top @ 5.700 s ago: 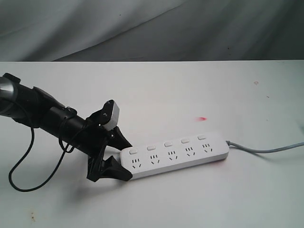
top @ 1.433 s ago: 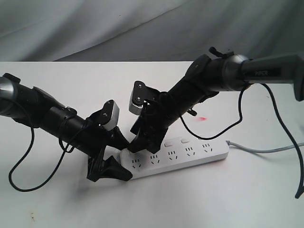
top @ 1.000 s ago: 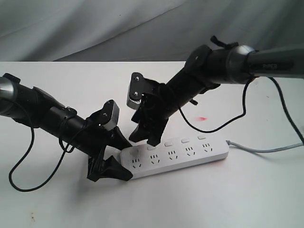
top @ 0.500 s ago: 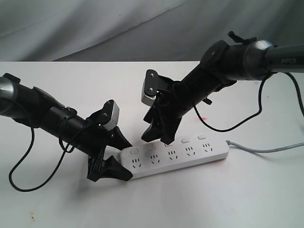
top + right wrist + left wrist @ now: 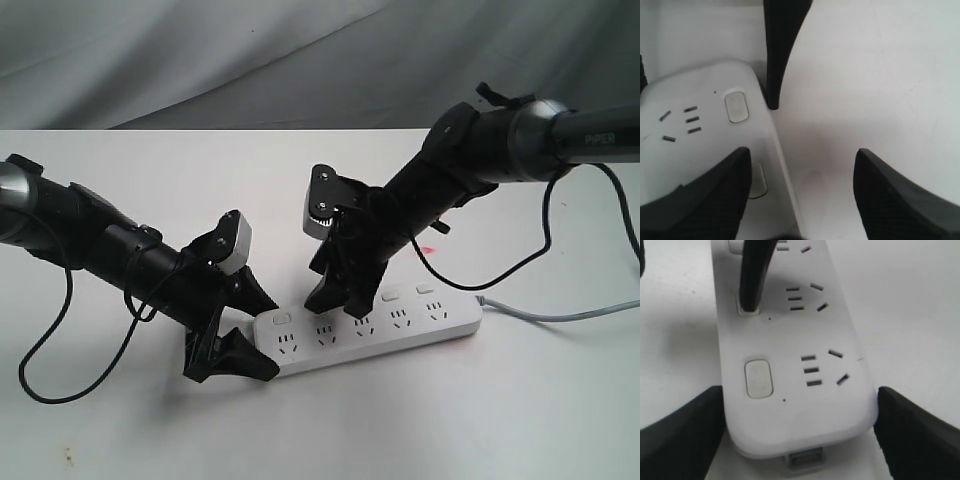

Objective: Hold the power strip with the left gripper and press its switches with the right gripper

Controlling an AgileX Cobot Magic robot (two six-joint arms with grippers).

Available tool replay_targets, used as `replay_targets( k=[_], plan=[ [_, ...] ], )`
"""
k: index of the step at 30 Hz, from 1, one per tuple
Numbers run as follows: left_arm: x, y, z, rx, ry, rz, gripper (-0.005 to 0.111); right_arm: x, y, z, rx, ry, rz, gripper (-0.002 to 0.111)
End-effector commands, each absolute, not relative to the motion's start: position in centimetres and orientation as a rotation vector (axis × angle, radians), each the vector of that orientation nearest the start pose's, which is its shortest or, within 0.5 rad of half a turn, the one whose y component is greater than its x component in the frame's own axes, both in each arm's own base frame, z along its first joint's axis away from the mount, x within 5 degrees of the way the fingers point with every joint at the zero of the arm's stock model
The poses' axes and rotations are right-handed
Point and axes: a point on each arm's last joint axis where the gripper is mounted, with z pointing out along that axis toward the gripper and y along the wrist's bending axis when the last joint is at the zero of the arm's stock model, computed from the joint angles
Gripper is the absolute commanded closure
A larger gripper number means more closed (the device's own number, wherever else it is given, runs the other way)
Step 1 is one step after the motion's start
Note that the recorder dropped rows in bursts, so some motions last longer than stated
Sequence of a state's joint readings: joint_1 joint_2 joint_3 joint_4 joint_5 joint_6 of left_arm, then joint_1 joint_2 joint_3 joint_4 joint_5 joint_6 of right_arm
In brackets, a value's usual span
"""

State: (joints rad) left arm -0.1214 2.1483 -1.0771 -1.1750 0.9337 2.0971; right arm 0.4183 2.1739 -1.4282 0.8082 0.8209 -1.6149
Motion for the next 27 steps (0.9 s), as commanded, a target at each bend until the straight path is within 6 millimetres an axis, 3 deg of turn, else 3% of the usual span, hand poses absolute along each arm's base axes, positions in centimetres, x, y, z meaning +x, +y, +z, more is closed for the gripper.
replay_targets(
  k=[1, 23, 27],
  plan=[
    [33.8, -11.1, 7.9, 1.528, 1.994, -0.890, 0.077, 36.8, 21.4, 12.1, -1.819, 1.953, 0.588, 0.052],
    [33.8, -11.1, 7.9, 1.528, 1.994, -0.890, 0.077, 36.9, 21.2, 11.8, -1.857, 1.949, 0.529, 0.052],
    [33.8, -11.1, 7.9, 1.528, 1.994, -0.890, 0.077, 36.4, 20.9, 11.0, -1.850, 1.971, 0.516, 0.052]
  ],
)
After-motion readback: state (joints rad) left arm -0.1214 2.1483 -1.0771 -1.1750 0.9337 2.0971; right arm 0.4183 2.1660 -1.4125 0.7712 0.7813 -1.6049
